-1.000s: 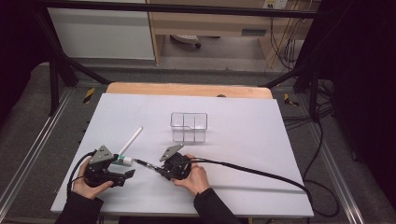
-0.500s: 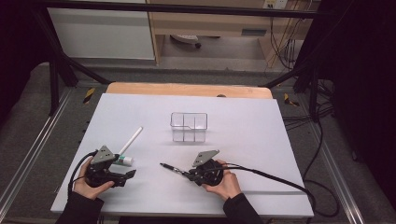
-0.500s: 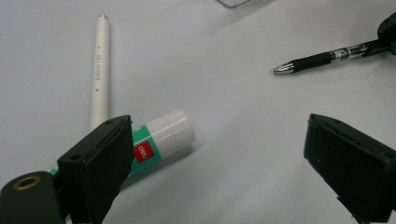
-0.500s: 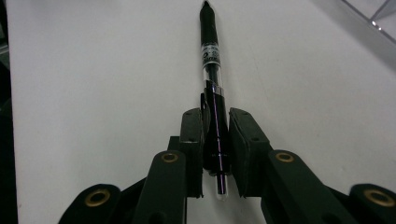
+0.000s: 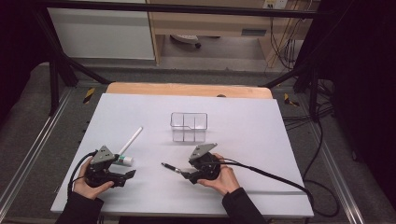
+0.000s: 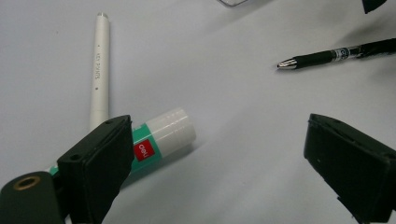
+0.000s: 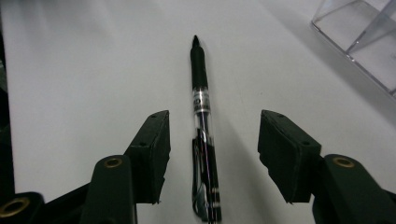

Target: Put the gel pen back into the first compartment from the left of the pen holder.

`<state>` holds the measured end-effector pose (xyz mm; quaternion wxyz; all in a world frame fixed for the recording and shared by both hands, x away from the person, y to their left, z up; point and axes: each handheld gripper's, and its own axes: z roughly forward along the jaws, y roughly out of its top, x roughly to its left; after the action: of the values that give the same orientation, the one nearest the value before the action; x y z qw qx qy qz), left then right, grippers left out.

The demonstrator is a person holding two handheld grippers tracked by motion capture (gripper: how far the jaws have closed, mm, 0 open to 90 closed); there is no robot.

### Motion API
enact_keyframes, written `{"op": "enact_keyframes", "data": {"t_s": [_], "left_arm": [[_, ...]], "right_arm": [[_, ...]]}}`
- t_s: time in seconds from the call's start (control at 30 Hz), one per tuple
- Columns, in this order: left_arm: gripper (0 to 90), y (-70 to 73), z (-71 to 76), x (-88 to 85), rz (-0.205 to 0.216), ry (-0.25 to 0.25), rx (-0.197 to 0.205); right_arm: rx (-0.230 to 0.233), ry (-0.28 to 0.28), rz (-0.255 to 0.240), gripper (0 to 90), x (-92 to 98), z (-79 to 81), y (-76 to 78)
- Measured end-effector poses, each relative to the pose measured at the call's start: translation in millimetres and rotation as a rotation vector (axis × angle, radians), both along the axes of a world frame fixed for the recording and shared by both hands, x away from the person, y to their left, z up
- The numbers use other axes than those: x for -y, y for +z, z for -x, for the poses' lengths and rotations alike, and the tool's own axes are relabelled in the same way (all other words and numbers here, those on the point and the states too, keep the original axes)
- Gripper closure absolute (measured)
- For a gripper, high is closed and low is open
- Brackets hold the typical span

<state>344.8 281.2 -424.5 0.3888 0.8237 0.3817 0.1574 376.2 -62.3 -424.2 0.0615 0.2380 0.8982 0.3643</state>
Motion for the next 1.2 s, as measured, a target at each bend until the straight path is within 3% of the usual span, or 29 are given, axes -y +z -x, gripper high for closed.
{"op": "enact_keyframes", "data": {"t_s": [0.27,0.5,0.7,1.2], "left_arm": [[7.7,-1.1,-0.9,-1.5,0.003,0.001,-0.002],[7.0,-1.2,-1.6,-3.0,0.006,0.007,-0.006],[6.9,-1.5,-1.6,-2.6,0.004,0.006,-0.006],[7.1,-1.2,-1.0,-2.1,0.004,0.003,-0.005]], "right_arm": [[-0.014,0.048,0.06,49.8,-42.2,-17.7,1.3],[-0.042,0.079,0.092,61.3,-62.5,-26.4,-5.1],[-0.059,0.086,0.112,70.3,-66.9,-29.8,-8.2],[-0.079,0.074,0.129,80.4,-66.7,-34.2,-12.3]]}}
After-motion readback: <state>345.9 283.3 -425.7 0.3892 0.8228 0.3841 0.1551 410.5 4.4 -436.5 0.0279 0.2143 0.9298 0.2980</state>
